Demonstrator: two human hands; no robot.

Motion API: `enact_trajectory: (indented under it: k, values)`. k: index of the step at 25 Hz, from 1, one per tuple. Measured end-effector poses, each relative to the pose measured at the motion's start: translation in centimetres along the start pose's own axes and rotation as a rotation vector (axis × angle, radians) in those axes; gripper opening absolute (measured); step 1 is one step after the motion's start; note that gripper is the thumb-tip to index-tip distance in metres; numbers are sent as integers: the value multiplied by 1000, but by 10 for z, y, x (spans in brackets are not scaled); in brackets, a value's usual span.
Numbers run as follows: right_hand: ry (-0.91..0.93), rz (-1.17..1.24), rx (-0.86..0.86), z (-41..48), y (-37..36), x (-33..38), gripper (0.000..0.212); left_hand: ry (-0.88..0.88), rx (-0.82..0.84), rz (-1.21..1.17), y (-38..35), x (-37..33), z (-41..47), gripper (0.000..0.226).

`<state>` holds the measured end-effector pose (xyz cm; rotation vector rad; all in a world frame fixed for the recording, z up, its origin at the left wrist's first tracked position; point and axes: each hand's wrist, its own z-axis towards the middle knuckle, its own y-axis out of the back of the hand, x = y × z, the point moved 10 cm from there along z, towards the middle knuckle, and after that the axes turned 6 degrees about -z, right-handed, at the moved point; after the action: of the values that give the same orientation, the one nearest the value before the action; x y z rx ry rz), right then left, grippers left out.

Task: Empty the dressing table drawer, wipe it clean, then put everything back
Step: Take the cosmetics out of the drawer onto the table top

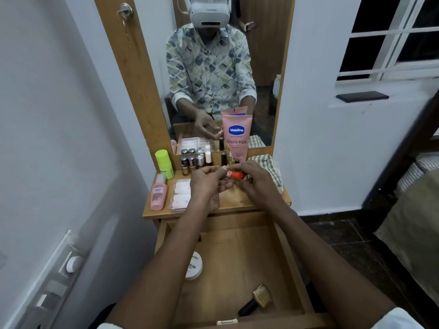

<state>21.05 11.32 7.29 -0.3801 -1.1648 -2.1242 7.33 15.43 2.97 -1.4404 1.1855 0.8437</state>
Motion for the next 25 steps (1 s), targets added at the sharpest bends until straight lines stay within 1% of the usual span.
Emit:
enact_trajectory:
  k: [2,4,7,9,11,13,14,16,19,22,24,25]
  values:
    - [-26,57,25,1,-1,-4,34,-18,1,47,4,0,4,29]
    - [-43,35,36,1,-2,-5,36,-52,-12,119,5,-3,5,29]
    - [-93,-40,-85,-7,18,-10,30,-110,-65,220,6,-8,4,27]
    - [-153,-129,-200,-18,41,-16,28,-175,-151,348,16,-14,3,24]
    - [-197,-238,-254,-26,52,-18,27,-261,-231,532,27,-21,0,20]
    - [-183,-349,-204,-28,40,-10,26,-324,-269,666,35,-25,-4,15]
    - [-161,-421,-175,-30,33,-5,25,-344,-271,692,37,-26,-7,14]
    - [-117,-543,-184,-36,26,6,22,-367,-272,679,43,-29,-9,14]
    - [-33,-570,-251,-50,24,18,20,-380,-290,656,55,-36,-12,16]
    - [22,-576,-154,-60,10,16,19,-392,-331,640,69,-43,-13,17]
    - [-39,-616,-69,-62,4,3,22,-392,-354,640,76,-46,-15,17]
    - [-77,-642,-53,-62,4,-4,22,-388,-358,642,79,-47,-15,18]
